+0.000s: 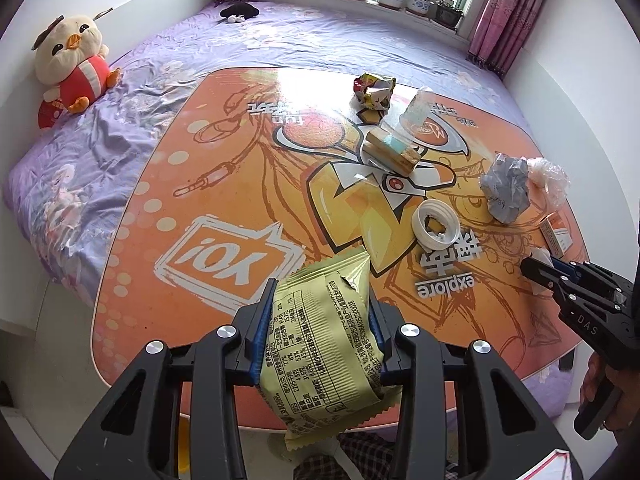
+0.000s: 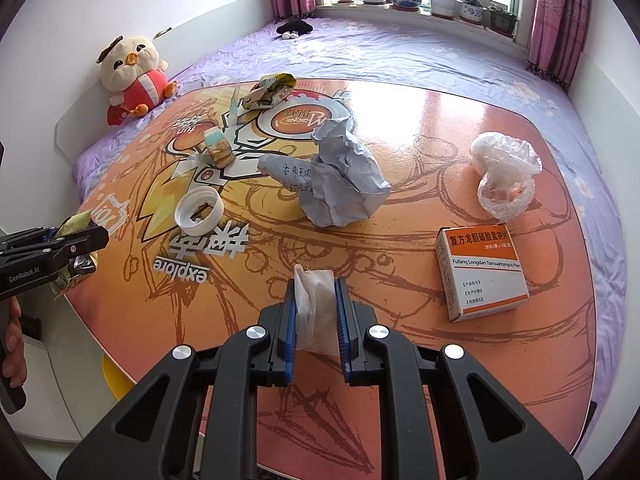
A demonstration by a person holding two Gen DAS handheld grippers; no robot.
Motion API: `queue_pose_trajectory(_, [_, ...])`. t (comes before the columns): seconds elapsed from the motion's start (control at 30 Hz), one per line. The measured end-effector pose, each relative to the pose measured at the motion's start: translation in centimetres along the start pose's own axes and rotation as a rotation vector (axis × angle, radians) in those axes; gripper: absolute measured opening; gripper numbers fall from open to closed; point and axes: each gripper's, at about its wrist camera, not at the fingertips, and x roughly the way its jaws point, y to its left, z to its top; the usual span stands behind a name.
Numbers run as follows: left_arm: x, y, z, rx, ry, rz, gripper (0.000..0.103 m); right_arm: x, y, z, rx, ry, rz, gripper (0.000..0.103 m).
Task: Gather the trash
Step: 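Carry the wrapper and tissue over the yellow wastebasket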
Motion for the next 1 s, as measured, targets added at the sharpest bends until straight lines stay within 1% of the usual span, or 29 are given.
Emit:
queue_pose_trajectory(0.1, [-1.0,0.7,0.0,-0.011,-0.018,0.001,0.039,-0.4,0.8,0.5,-0.028,-0.002,0.032,0.019])
queue_pose_trajectory(0.23, [-2.6,2.3,-0.6,-0.042,-0.044,0.017,0.039,-1.1,2.7,1.5,-0.083,-0.009,0.095,0.019])
queue_pose_trajectory(0.47, [-5.6,6.5,-3.1,-0.124,-0.078,0.072,0.039,-1.9,8.9,2.8,-0.221,-0.023,0.206,0.018])
queue_pose_trajectory(0.6, [-7.0,9.5,-5.6,-0.189,-0.081,0.110,0.039,-1.8,13.5,3.0,-0.309,-0.013,0.272,0.018])
queue_pose_trajectory(0.77, [-8.1,13.9,-9.2,-0.279,-0.067,0.155,0.039,-1.0,19.9,2.4,-0.430,0.030,0.359,0.018])
queue_pose_trajectory(0.9, [-8.5,17.1,-12.6,-0.330,-0.049,0.188,0.039,0.0,25.1,1.0,-0.526,0.076,0.444,0.018])
queue_pose_trajectory(1.0, [-8.5,19.3,-15.3,-0.354,-0.028,0.209,0.039,1.1,29.0,-0.5,-0.601,0.127,0.522,0.018])
